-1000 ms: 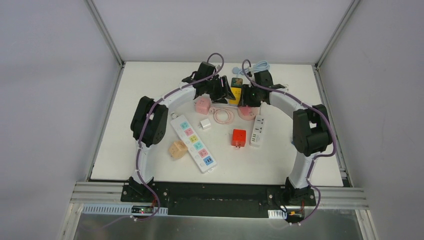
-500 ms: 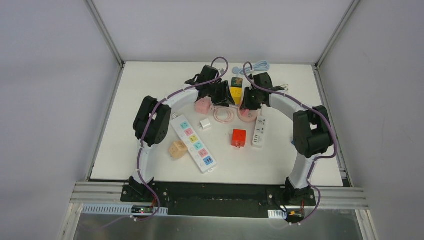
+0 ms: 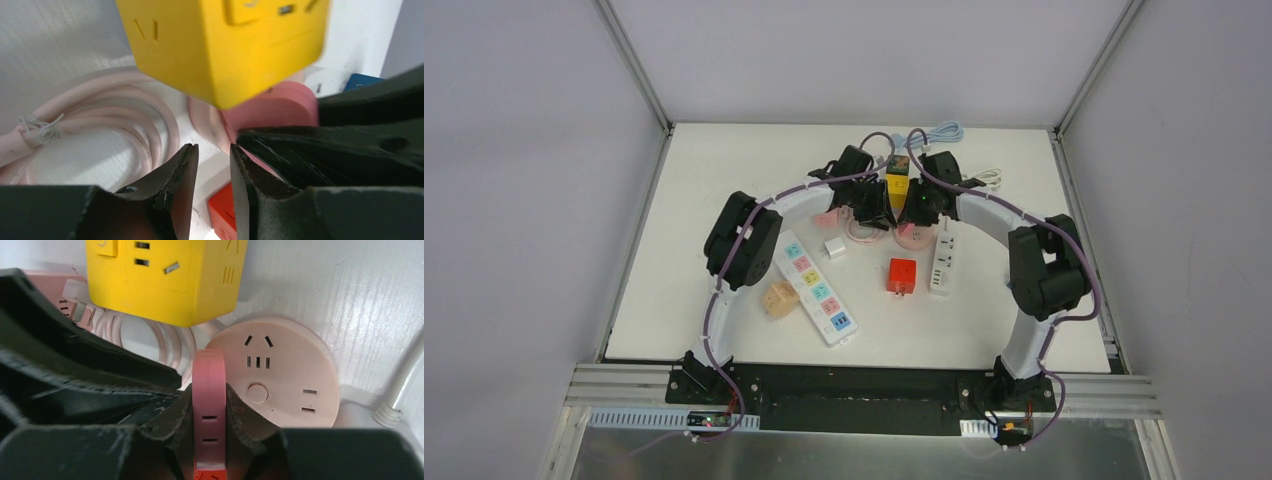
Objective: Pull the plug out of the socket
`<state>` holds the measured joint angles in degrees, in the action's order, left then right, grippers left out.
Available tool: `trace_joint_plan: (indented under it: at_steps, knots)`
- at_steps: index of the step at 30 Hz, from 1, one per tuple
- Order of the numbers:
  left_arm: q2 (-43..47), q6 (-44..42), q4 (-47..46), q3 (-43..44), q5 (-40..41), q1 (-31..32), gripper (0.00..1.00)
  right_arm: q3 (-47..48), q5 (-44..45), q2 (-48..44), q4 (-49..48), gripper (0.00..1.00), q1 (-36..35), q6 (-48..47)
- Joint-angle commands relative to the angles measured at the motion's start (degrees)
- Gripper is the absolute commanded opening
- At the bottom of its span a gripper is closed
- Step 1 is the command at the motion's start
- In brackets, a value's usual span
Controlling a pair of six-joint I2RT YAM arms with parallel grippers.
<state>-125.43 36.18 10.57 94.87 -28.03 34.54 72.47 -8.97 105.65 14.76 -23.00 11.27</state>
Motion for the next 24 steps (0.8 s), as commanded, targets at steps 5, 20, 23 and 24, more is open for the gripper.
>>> trace_joint_plan:
  at_steps: [5,20,23,24]
  knots:
    - [-4.08,-0.49,-1.20,1.57,1.41,1.64,0.29,-1.73,-0.23,-2.70,-1.49,0.00,-0.48,2.77]
    - [-5.11,-3.95,2.76,0.87,6.90,1.58,0.19,-1.04,-1.34,-8.23,-3.55,0.00,-0.10,4.01]
    - [-4.93,-3.61,3.10,0.51,7.08,1.58,0.18,-2.12,1.12,-10.11,-5.31,0.00,0.03,4.18]
    - [-4.96,-3.51,3.12,0.49,6.98,1.58,0.18,-2.16,1.56,-10.49,-5.35,0.00,-0.02,4.20]
